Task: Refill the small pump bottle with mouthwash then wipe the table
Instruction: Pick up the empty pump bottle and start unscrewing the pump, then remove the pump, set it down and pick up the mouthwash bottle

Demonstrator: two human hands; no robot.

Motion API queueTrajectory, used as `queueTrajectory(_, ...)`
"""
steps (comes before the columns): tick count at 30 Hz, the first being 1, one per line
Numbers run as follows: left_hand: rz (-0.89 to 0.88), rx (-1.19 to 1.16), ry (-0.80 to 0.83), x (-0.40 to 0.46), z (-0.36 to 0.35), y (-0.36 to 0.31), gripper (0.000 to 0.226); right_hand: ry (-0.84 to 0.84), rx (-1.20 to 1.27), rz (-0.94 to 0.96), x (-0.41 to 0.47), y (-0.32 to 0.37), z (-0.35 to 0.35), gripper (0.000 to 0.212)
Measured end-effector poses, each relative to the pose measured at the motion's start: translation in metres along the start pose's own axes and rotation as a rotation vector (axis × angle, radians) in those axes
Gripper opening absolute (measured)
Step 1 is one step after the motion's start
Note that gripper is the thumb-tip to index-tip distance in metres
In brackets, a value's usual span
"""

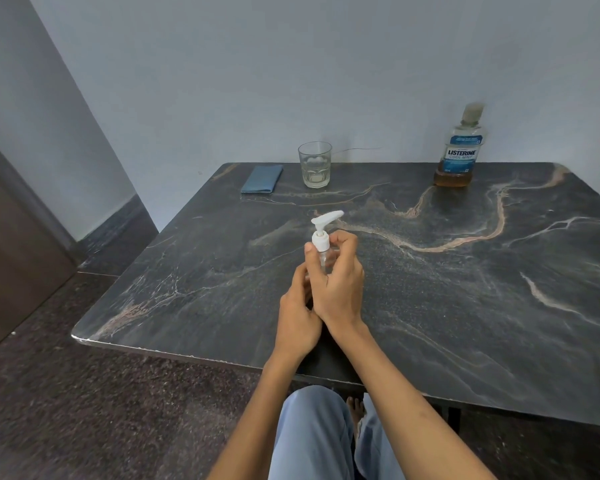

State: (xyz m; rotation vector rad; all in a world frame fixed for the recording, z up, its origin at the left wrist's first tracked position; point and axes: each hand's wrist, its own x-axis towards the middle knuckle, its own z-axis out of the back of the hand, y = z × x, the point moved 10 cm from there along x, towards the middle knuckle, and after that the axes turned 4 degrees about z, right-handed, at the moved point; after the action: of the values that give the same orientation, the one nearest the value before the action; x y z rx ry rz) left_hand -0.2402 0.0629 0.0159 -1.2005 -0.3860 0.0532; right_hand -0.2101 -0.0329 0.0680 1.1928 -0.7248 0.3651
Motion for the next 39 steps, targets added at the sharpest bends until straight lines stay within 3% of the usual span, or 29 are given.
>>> queueTrajectory(4,0.002,-0.024,0.002,0.0,-0.001,0.004,0.043,0.008,-0.049,0.058,0.001,0.005,0.001,0.038)
queueTrajectory(16,0.073,-0.013,0.042,0.004,-0.006,0.017,0.051,0.066,-0.035,0.105,0.028,0.015,0.004,0.044)
queueTrajectory(25,0.107,-0.03,0.043,0.004,-0.008,0.02,0.055,-0.158,0.387,0.06,0.082,0.025,0.036,0.024)
queueTrajectory(29,0.116,-0.033,0.05,0.006,-0.009,0.025,0.052,-0.206,0.301,0.077,0.095,0.01,0.049,0.021)
queueTrajectory(35,0.112,-0.044,0.051,0.006,-0.009,0.025,0.053,0.249,-0.251,0.157,0.076,-0.041,0.006,0.036)
queueTrajectory(39,0.124,-0.064,0.045,0.007,-0.01,0.026,0.055,0.529,-0.436,0.218,0.046,-0.061,-0.023,0.035)
